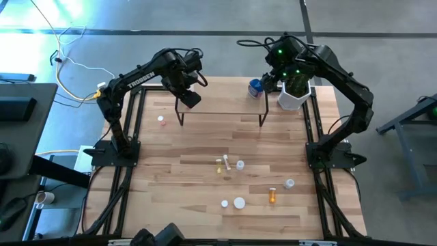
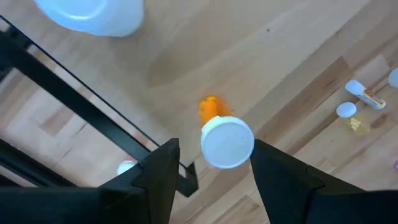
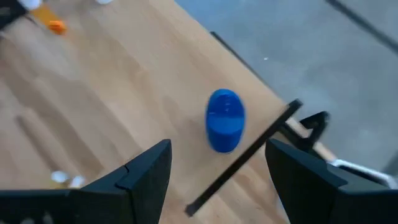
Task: Pick and place medicine bottles onto shelf by color
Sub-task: Put the left orange pill bottle on the shelf, then put the white pill bottle on the shelf
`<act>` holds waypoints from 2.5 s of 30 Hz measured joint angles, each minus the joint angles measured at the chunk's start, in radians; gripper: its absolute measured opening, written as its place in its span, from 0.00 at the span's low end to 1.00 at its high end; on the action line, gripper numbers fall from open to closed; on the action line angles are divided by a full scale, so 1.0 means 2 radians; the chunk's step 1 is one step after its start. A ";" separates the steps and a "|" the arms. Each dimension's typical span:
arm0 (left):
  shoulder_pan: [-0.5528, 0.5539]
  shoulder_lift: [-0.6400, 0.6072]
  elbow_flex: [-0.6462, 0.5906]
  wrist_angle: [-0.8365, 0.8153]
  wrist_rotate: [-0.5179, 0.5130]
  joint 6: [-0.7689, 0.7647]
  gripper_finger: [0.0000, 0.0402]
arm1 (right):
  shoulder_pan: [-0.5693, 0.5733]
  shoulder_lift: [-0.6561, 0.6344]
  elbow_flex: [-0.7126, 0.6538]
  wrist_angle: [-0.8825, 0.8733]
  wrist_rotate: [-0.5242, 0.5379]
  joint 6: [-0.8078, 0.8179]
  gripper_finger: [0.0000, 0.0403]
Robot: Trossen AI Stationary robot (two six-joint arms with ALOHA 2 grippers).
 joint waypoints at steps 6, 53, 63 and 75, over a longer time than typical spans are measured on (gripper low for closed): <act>0.008 -0.015 0.000 0.000 -0.001 0.025 0.46 | 0.001 0.000 0.000 0.000 -0.029 0.023 0.62; -0.162 -0.294 -0.313 0.380 0.068 -0.102 0.46 | 0.240 -0.026 -0.285 0.167 -0.131 -0.060 0.62; -0.253 -0.352 -0.378 0.439 -0.004 -0.190 0.46 | 0.299 -0.026 -0.364 0.295 -0.140 -0.089 0.62; -0.328 -0.380 -0.407 0.368 -0.089 -0.273 0.46 | 0.345 -0.026 -0.473 0.465 -0.102 -0.064 0.62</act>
